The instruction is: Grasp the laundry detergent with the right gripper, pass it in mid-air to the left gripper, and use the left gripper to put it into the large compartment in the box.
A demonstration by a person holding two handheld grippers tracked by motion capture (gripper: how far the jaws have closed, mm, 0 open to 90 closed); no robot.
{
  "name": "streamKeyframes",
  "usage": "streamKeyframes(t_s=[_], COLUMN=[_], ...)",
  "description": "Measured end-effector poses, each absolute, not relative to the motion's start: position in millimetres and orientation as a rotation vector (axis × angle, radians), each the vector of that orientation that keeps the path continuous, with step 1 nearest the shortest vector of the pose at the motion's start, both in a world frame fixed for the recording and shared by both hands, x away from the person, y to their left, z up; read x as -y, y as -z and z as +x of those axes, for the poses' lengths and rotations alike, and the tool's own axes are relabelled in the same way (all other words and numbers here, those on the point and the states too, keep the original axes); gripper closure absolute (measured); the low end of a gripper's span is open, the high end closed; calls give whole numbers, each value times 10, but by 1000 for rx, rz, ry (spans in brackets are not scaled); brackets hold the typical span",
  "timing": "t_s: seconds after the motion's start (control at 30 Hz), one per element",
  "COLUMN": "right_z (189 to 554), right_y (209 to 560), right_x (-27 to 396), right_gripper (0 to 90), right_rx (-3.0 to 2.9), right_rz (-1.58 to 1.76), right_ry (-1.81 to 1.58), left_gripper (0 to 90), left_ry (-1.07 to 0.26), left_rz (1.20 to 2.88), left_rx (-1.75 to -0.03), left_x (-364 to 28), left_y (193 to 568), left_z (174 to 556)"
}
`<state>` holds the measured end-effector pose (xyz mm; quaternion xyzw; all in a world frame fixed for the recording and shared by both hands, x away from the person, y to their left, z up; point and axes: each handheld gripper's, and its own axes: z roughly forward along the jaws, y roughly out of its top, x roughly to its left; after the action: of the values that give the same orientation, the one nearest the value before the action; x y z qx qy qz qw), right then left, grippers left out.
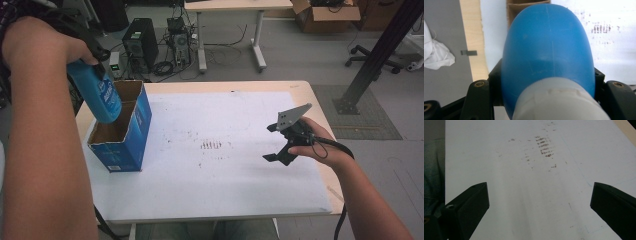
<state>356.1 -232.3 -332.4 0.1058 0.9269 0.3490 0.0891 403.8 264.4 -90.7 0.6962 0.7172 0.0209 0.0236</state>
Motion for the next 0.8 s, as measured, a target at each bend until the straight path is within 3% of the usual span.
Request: streamKeyframes(t_s=[0.8], right_z=[3520], right_y=[3371], right_x=[2310], right_gripper=[23], right_rx=[-2773], right_rz=[325], right_ry=[-1027], left_gripper=[387], left_ry=[-26], left_rz=[2126], left_rx=[-2265], left_x=[-2778], left_y=[1471], left_z=[4137])
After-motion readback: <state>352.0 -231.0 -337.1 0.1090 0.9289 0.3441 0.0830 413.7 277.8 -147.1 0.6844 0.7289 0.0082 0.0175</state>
